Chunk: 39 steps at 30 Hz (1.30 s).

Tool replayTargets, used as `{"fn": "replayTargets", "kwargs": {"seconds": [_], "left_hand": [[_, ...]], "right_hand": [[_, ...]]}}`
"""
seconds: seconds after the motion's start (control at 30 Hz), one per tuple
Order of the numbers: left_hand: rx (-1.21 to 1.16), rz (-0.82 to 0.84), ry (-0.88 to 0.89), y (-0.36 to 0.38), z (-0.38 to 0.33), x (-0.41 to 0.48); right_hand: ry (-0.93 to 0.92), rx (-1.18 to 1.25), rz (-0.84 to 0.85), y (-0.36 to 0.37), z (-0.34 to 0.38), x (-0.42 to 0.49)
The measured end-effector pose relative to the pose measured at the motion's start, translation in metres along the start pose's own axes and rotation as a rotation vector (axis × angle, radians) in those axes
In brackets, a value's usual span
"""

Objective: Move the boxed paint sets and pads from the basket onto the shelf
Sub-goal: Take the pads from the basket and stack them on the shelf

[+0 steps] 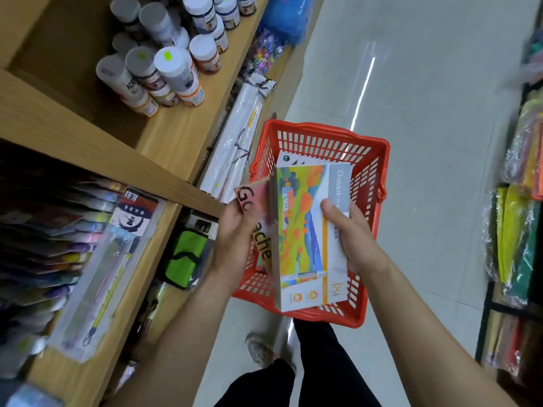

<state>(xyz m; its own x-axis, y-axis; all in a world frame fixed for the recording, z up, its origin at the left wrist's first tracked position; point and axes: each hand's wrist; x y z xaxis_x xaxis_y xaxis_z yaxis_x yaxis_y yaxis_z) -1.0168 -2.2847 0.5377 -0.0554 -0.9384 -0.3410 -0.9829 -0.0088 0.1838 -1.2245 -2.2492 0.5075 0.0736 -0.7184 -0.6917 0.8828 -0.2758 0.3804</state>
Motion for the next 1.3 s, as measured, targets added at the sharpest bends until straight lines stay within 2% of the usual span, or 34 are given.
{"fn": "replayTargets", "kwargs": {"seconds": [0.07, 0.17, 0.3, 0.47, 0.57, 0.67, 0.8, 0.87, 1.1, 1.2, 1.3], "left_hand": [[0.078, 0.066, 0.033, 0.01, 0.01, -0.008], [0.071, 0.118, -0.021, 0.018, 0.018, -0.004], [0.048, 0.226, 0.026, 0.025, 0.021, 0.005], [-0.044, 0.149, 0.046, 0.036, 0.021, 0.009], [0.044, 0.212, 0.062, 0.039, 0.027, 0.016], [0.17, 0.25, -0.064, 0.031, 0.046, 0.033], [0.507, 0.153, -0.171, 0.013, 0.115, 0.053], [0.576, 0.191, -0.257, 0.011, 0.157, 0.058], [0.703, 0.357, -0.459, 0.028, 0.248, 0.074], [0.824, 0.357, -0.405, 0.031, 0.265, 0.073], [0.759, 0.287, -0.349, 0.029, 0.266, 0.072]], "right_hand": [[-0.036, -0.013, -0.026, 0.008, 0.0, 0.001], [-0.086, -0.147, -0.061, 0.017, 0.002, 0.001], [-0.026, -0.279, 0.008, 0.012, 0.01, 0.003], [0.022, -0.23, 0.116, -0.005, -0.007, -0.007], [0.005, -0.18, 0.019, -0.017, -0.021, -0.012], [-0.095, -0.121, -0.148, -0.04, -0.016, -0.017], [-0.205, -0.062, -0.398, -0.092, -0.007, -0.032], [-0.214, -0.019, -0.465, -0.115, -0.009, -0.04], [-0.158, 0.011, -0.537, -0.141, -0.047, -0.041], [-0.151, -0.012, -0.54, -0.143, -0.057, -0.038], [-0.136, 0.005, -0.551, -0.147, -0.066, -0.038]]}}
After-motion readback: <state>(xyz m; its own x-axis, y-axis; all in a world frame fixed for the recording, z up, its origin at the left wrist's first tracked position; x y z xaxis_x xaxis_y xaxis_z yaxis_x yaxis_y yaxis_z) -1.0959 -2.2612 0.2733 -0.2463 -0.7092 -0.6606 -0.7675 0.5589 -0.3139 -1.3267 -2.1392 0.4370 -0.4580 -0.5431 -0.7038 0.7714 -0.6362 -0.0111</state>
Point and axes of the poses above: each hand's wrist, its own x-axis towards the middle knuckle, its own y-axis out of the palm, z = x × y, and after that the axes turned 11 degrees about y, right-handed
